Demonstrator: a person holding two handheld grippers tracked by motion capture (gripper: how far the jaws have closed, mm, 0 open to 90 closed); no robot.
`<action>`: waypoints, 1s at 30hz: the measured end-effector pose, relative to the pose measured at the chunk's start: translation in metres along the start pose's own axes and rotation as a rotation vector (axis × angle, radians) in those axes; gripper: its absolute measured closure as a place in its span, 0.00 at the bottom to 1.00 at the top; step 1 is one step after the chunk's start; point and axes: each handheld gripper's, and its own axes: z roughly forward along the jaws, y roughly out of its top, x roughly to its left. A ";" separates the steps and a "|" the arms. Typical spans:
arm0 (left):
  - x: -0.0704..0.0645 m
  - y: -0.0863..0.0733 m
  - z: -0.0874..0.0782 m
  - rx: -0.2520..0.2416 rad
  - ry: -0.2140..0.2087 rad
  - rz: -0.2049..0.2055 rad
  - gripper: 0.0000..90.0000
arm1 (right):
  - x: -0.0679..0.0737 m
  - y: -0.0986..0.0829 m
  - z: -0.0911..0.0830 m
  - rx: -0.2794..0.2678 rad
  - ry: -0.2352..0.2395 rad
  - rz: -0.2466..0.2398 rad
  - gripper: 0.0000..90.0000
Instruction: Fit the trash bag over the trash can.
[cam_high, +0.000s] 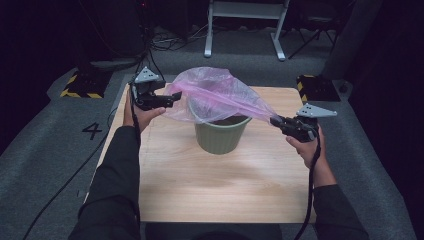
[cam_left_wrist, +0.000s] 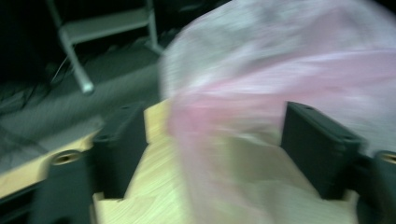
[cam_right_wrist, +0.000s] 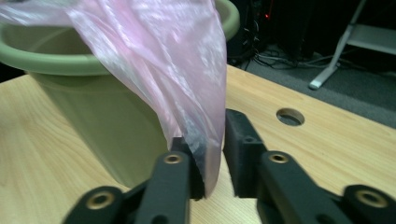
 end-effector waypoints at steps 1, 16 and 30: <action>-0.008 0.002 -0.007 -0.007 0.001 0.026 0.21 | 0.001 0.002 -0.002 -0.007 -0.004 -0.003 0.86; -0.103 -0.022 -0.017 0.088 -0.110 0.304 0.25 | 0.031 0.038 -0.028 -0.143 -0.035 -0.149 0.31; -0.086 -0.038 0.000 0.105 -0.038 0.275 0.55 | 0.064 0.094 0.037 0.070 0.022 -0.335 0.47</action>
